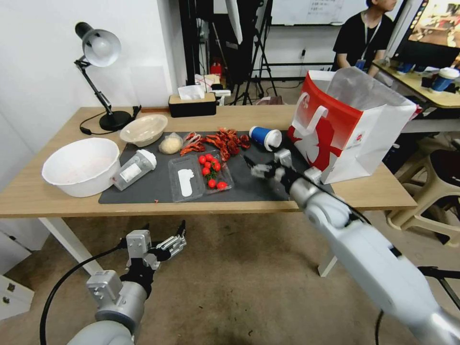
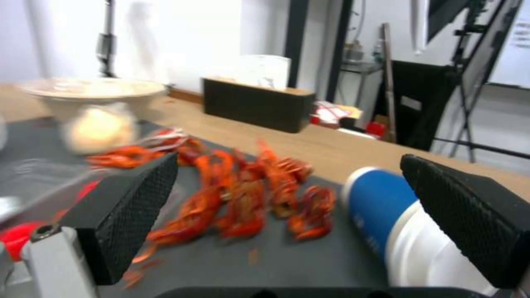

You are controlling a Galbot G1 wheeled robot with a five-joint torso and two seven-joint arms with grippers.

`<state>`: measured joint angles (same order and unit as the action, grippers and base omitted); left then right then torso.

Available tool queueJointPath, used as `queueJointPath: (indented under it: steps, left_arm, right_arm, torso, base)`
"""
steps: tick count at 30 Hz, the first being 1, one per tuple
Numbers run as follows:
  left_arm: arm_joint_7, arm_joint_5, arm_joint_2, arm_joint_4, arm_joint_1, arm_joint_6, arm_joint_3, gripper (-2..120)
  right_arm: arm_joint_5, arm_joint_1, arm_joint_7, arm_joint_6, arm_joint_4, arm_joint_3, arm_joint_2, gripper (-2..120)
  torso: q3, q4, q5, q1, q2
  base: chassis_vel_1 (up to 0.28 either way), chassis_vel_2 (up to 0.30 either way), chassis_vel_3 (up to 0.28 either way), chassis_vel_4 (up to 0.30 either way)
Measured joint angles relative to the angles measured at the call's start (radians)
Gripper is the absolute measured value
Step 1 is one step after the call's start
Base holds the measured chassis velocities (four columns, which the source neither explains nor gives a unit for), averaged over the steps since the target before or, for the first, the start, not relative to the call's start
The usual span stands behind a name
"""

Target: Pick up the trash from the table and place it into the takeout bag.

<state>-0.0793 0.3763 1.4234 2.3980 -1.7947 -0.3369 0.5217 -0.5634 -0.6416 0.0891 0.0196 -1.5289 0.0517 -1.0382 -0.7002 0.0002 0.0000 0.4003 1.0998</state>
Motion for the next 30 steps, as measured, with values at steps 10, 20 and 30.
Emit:
queueJointPath:
  steps: [10, 20, 30]
  left_arm:
    - [0.001, 0.013, -0.009, 0.0, 0.004, 0.0, 0.011, 100]
    - [0.003, 0.011, -0.008, -0.011, 0.011, 0.003, 0.006, 100]
    - [0.001, 0.011, -0.006, -0.016, 0.007, 0.006, 0.007, 100]
  right_arm:
    - [0.024, 0.118, -0.046, 0.042, 0.133, 0.047, -0.043, 100]
    - [0.052, 0.188, -0.101, 0.088, 0.204, 0.034, -0.062, 100]
    - [0.1, 0.234, -0.11, 0.124, 0.291, 0.015, -0.094, 100]
  torso:
    - [0.0, -0.0003, -0.0001, 0.0, 0.0]
    - [0.0, -0.0003, -0.0001, 0.0, 0.0]
    - [0.0, -0.0002, -0.0001, 0.0, 0.0]
  base:
    - [0.0, 0.0, 0.0, 0.0]
    - [0.0, 0.0, 0.0, 0.0]
    - [0.0, 0.0, 0.0, 0.0]
